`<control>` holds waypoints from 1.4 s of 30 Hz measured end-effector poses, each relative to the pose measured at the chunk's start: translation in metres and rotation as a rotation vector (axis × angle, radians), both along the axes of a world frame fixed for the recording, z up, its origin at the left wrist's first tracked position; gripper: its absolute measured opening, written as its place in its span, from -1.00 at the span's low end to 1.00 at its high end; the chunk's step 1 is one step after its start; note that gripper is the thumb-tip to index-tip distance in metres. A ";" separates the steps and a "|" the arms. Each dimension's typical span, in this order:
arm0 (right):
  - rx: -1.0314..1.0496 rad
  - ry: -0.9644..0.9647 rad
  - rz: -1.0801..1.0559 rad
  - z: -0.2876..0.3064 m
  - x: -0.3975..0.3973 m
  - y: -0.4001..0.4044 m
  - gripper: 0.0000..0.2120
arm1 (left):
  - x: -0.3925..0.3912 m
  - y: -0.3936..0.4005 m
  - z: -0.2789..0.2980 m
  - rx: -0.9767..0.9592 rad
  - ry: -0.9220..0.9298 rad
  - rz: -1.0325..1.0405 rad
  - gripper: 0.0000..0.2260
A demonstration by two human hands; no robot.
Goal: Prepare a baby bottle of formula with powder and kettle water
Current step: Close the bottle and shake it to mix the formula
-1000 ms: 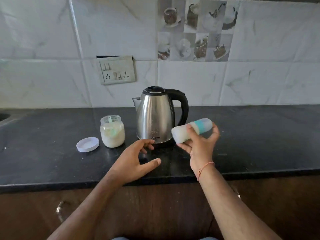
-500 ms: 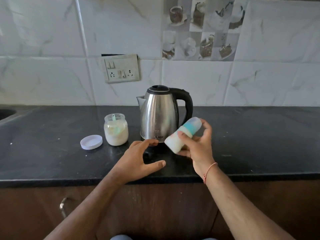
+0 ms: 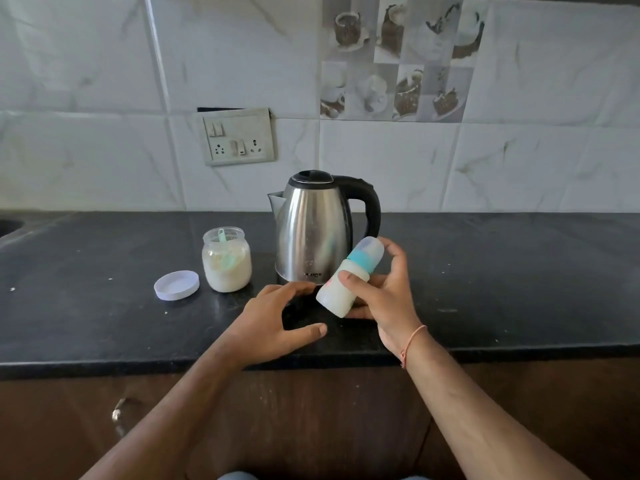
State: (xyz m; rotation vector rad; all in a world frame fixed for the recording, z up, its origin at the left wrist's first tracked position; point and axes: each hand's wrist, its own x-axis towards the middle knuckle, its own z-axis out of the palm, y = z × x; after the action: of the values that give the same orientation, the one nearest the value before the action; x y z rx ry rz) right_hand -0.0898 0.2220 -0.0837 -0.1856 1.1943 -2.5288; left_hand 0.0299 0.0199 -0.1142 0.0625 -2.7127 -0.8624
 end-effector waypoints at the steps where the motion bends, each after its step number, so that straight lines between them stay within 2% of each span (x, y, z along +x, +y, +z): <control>1: 0.032 0.034 -0.059 0.000 -0.001 -0.003 -0.24 | 0.000 -0.001 0.000 0.008 0.000 -0.004 -0.22; 3: -0.093 0.052 -0.286 -0.004 -0.004 0.002 -0.25 | 0.000 0.000 0.000 0.020 -0.007 -0.009 -0.22; 4: -0.134 0.001 -0.287 -0.003 -0.006 0.003 -0.25 | 0.000 0.000 -0.001 0.015 -0.004 -0.005 -0.22; 5: -0.095 0.051 -0.222 -0.003 -0.006 0.003 -0.26 | 0.000 0.001 -0.001 0.006 -0.008 -0.003 -0.21; 7: -0.051 0.009 -0.022 -0.003 -0.001 0.001 -0.24 | 0.001 0.001 0.001 -0.023 -0.025 -0.009 -0.22; 8: -0.022 -0.002 -0.033 0.001 0.000 -0.002 -0.23 | 0.001 0.000 0.002 -0.028 -0.022 -0.015 -0.22; 9: -0.016 0.062 -0.137 -0.002 -0.002 -0.003 -0.23 | 0.001 0.000 0.002 -0.017 -0.023 -0.019 -0.22; 11: -0.145 0.008 -0.314 -0.005 -0.007 0.000 -0.23 | 0.001 0.001 0.002 0.001 -0.023 -0.018 -0.21; 12: -0.139 -0.006 -0.290 -0.003 -0.007 0.000 -0.24 | 0.001 0.001 0.001 -0.006 -0.016 -0.015 -0.21; 13: -0.046 0.070 -0.209 -0.004 -0.005 -0.002 -0.25 | 0.000 0.001 0.000 -0.021 -0.016 -0.013 -0.21; 14: -0.031 0.051 -0.061 -0.004 -0.001 -0.004 -0.25 | 0.000 0.001 0.000 -0.034 -0.021 -0.012 -0.22; 15: 0.006 0.042 -0.024 -0.004 0.000 -0.006 -0.23 | 0.000 0.000 0.000 -0.037 -0.022 -0.014 -0.23; 16: -0.006 0.020 -0.063 -0.001 -0.001 -0.009 -0.22 | 0.000 -0.002 0.000 -0.024 -0.017 -0.016 -0.22; 17: -0.047 0.061 -0.202 -0.003 -0.002 -0.007 -0.22 | 0.000 -0.002 0.000 -0.001 -0.013 -0.015 -0.22; 19: -0.191 -0.020 -0.331 -0.007 -0.011 -0.002 -0.24 | 0.001 0.000 -0.001 0.017 -0.001 -0.008 -0.21; 21: -0.058 0.085 -0.153 -0.005 -0.004 -0.004 -0.26 | 0.001 0.001 -0.001 -0.002 -0.009 -0.003 -0.23; 22: -0.056 0.034 -0.007 -0.006 -0.002 -0.005 -0.25 | 0.001 0.001 -0.001 -0.015 -0.019 -0.005 -0.25; 24: 0.018 0.062 -0.060 -0.002 -0.001 -0.009 -0.23 | 0.001 0.000 0.001 -0.009 -0.017 -0.012 -0.24; 26: -0.128 0.026 -0.306 -0.005 -0.007 -0.002 -0.23 | 0.001 0.001 0.003 0.020 -0.016 -0.009 -0.21; 27: -0.169 -0.026 -0.318 -0.005 -0.009 -0.001 -0.24 | 0.002 0.001 0.002 0.019 -0.012 -0.004 -0.21; 29: -0.030 0.078 -0.137 -0.006 -0.003 -0.002 -0.26 | 0.002 0.003 0.002 -0.004 -0.018 -0.005 -0.24; 30: 0.004 0.068 -0.028 -0.008 -0.002 -0.002 -0.26 | 0.002 0.003 0.002 -0.018 -0.022 -0.009 -0.25; 31: 0.031 0.043 -0.018 -0.003 0.000 -0.003 -0.24 | 0.002 0.002 0.002 -0.019 -0.019 -0.012 -0.25; 32: 0.041 0.093 -0.113 -0.006 -0.003 -0.003 -0.23 | 0.002 0.001 0.002 -0.004 -0.020 -0.011 -0.24; 34: -0.135 0.015 -0.319 -0.009 -0.011 0.003 -0.23 | 0.003 0.002 0.003 0.016 -0.020 -0.004 -0.21; 35: -0.149 -0.021 -0.307 -0.007 -0.011 0.003 -0.24 | 0.003 0.003 0.003 0.008 -0.018 -0.001 -0.21; 36: -0.059 0.058 -0.233 -0.006 -0.007 0.002 -0.25 | 0.003 0.004 0.003 -0.006 -0.021 -0.001 -0.21; 38: 0.033 0.064 -0.023 -0.006 -0.001 -0.001 -0.25 | 0.003 0.004 0.003 -0.033 -0.026 -0.003 -0.24; 39: 0.034 0.048 -0.041 -0.002 0.000 -0.004 -0.25 | 0.003 0.003 0.003 -0.025 -0.025 -0.005 -0.23; 40: 0.024 0.106 -0.170 -0.005 -0.002 -0.003 -0.26 | 0.002 0.002 0.004 -0.004 -0.028 -0.007 -0.22; 42: -0.135 0.009 -0.341 -0.007 -0.009 0.005 -0.26 | 0.003 0.003 0.003 0.012 -0.031 -0.009 -0.19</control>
State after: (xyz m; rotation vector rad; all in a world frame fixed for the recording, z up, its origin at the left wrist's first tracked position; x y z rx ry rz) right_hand -0.0987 0.2267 -0.0907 -0.0253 1.1410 -2.9077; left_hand 0.0327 0.0232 -0.1110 0.0669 -2.7386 -0.8878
